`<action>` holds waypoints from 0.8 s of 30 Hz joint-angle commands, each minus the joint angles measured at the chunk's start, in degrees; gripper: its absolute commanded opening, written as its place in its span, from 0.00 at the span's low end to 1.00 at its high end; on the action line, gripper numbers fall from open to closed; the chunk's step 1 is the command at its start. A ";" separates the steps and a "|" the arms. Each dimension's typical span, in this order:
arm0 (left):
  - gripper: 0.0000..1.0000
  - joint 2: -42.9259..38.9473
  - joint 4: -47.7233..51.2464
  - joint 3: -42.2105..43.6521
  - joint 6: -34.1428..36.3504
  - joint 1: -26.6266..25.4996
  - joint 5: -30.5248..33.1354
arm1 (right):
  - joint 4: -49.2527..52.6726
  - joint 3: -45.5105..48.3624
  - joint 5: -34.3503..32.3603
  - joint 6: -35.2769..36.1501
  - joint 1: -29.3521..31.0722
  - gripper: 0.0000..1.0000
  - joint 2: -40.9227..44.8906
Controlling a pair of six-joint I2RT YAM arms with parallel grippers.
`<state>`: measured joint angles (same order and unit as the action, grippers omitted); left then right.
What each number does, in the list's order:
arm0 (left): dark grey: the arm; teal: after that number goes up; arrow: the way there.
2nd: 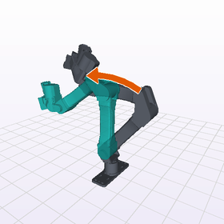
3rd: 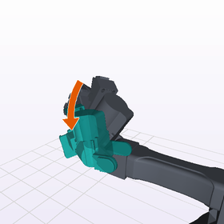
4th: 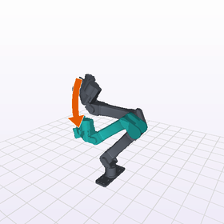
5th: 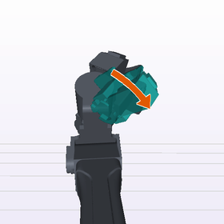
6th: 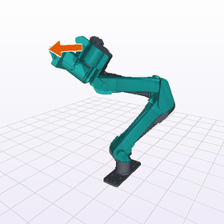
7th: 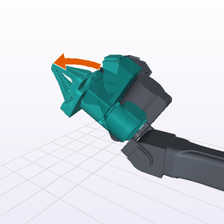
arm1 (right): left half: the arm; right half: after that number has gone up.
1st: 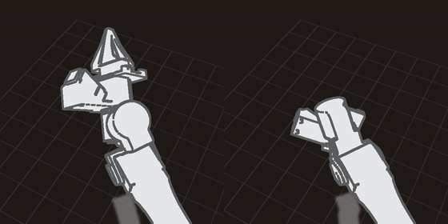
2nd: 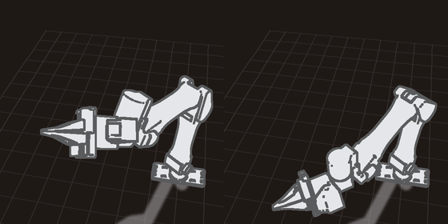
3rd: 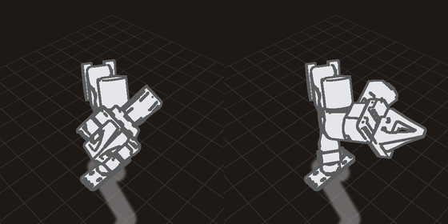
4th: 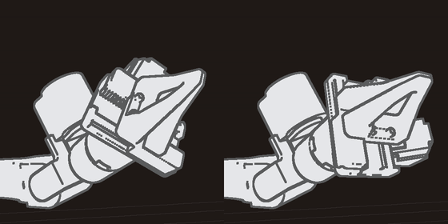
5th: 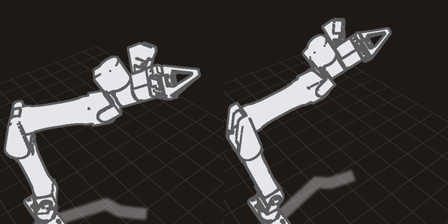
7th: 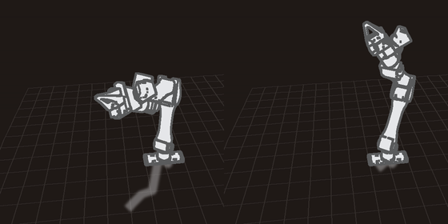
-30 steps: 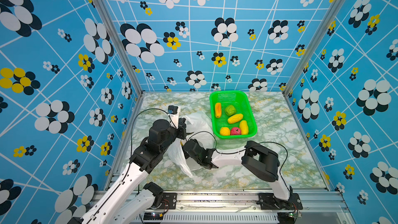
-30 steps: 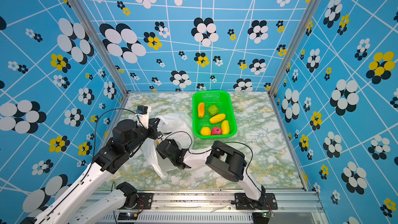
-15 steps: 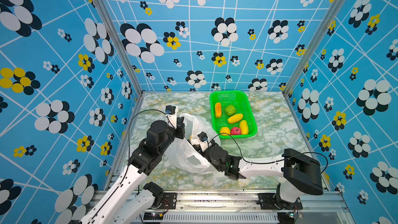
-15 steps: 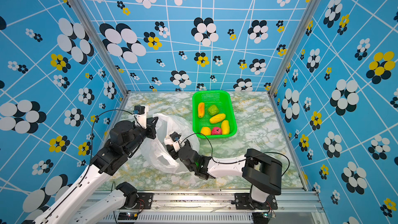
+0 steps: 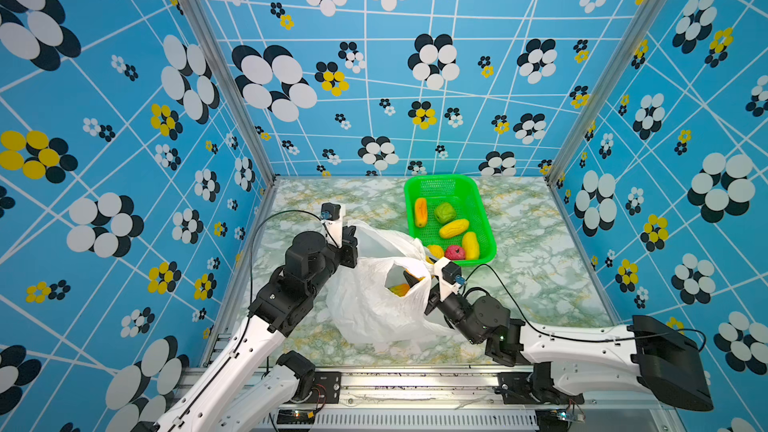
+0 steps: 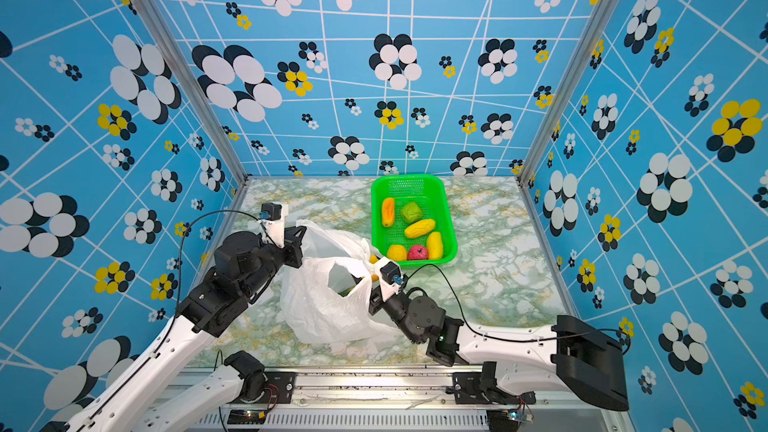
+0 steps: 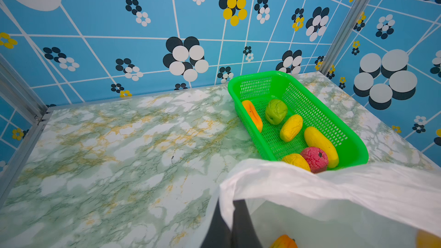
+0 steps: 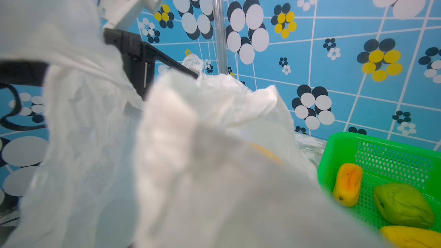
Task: Untie the knot of the plastic bag and take out the fruit
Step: 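Close the right gripper on the yellow pepper and lift it out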
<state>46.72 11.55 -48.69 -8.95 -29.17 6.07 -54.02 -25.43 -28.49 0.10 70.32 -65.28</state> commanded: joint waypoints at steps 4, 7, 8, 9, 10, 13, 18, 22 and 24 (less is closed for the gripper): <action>0.00 0.17 -0.84 0.88 -0.07 -0.01 1.04 | 1.61 -0.78 5.70 0.81 -0.28 0.34 1.52; 0.00 0.27 -0.65 0.79 -0.10 -0.02 1.64 | 0.80 -2.09 9.54 0.93 -0.36 0.35 -0.72; 0.00 0.38 -0.53 0.51 -0.02 -0.03 2.11 | 0.63 -3.16 11.52 0.87 -0.37 0.35 -2.12; 0.00 0.51 -0.36 0.21 0.07 -0.04 2.56 | 0.59 -4.30 12.84 0.61 -0.36 0.35 -3.65; 0.00 0.69 -0.03 -0.36 0.23 -0.01 3.38 | 0.18 -6.13 13.72 0.34 -0.36 0.35 -6.08; 0.00 1.22 0.60 -2.95 1.14 0.12 6.99 | -1.22 -13.07 12.86 -0.33 -0.73 0.31 -14.56; 0.00 3.58 1.88 -8.55 3.64 0.34 14.75 | 0.33 -26.69 18.54 -5.41 -4.80 0.30 -26.24; 0.00 5.69 2.77 -12.67 5.40 0.52 15.75 | 5.64 -38.77 21.75 -5.16 -5.60 0.28 -33.16; 0.00 5.93 2.93 -14.06 5.99 0.52 15.98 | 7.18 -43.11 22.06 -4.54 -5.64 0.28 -35.63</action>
<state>52.36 13.78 -60.12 -5.17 -28.99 19.49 -49.41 -63.37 -9.63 -3.84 64.55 -98.89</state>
